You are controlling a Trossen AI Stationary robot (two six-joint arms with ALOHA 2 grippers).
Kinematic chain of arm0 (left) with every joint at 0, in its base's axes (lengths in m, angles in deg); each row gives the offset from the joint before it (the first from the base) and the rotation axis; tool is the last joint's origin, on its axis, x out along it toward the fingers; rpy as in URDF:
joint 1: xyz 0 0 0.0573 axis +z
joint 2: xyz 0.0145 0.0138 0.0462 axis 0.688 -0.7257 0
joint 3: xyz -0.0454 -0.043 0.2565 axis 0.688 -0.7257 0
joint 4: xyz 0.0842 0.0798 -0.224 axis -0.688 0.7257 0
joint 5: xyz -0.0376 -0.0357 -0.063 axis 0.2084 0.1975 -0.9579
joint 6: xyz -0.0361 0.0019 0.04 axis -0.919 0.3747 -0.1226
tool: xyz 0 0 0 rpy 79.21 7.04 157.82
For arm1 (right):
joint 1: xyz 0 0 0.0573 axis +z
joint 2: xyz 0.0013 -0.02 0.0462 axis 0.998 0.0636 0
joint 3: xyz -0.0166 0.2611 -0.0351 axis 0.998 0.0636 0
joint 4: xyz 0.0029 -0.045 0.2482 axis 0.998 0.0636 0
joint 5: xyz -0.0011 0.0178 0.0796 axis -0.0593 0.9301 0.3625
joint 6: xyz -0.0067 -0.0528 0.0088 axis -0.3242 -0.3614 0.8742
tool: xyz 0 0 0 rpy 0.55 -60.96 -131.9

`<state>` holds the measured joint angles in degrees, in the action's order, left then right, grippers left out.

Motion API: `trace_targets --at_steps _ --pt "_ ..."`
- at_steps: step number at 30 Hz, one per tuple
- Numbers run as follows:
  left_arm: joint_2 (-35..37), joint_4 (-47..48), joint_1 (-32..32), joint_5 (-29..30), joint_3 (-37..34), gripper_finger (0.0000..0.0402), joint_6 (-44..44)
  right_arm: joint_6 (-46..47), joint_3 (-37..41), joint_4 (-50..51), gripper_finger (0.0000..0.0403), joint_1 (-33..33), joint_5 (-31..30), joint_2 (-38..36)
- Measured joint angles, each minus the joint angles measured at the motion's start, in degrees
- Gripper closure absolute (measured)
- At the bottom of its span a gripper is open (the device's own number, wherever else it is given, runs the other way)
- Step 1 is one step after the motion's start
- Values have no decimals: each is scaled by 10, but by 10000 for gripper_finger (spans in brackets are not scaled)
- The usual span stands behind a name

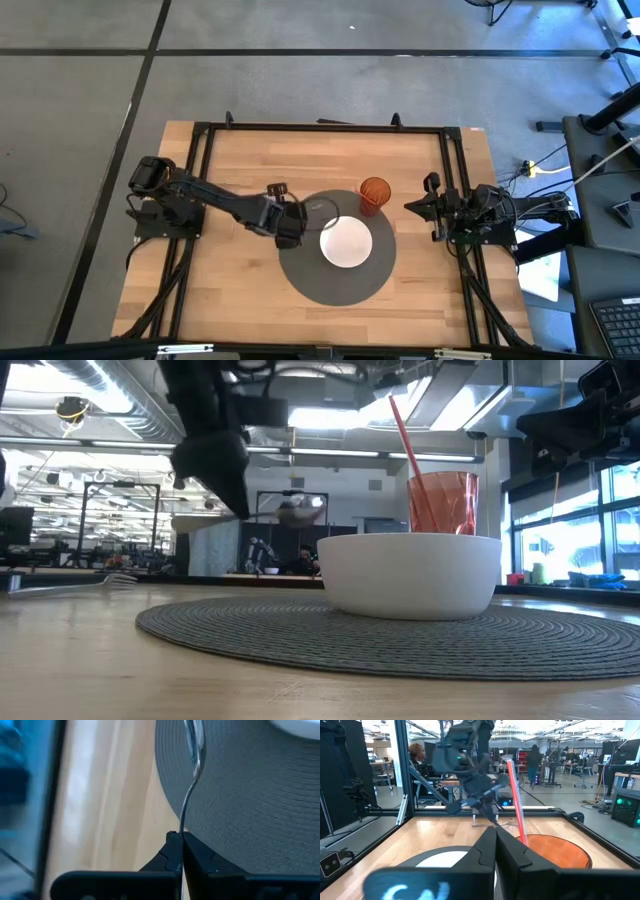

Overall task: Pick & Place Utensil
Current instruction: Put the silver spoon into the white bowl on the gray mat

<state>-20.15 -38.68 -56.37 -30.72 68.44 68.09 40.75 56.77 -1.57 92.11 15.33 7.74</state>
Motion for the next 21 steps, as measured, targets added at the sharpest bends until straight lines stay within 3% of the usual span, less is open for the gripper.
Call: trace_targets --at_steps 8,13,18,21 --pt "-35 -5 -94 168 58 401 154 0 0 0 397 0 0 0" --pt "-117 -8 -128 240 131 400 290 1 0 0 397 0 0 0" --pt "-219 -5 -142 365 195 400 445 2 0 0 397 0 0 0" --pt "-263 -5 -141 400 219 400 523 2 0 1 397 0 0 0"
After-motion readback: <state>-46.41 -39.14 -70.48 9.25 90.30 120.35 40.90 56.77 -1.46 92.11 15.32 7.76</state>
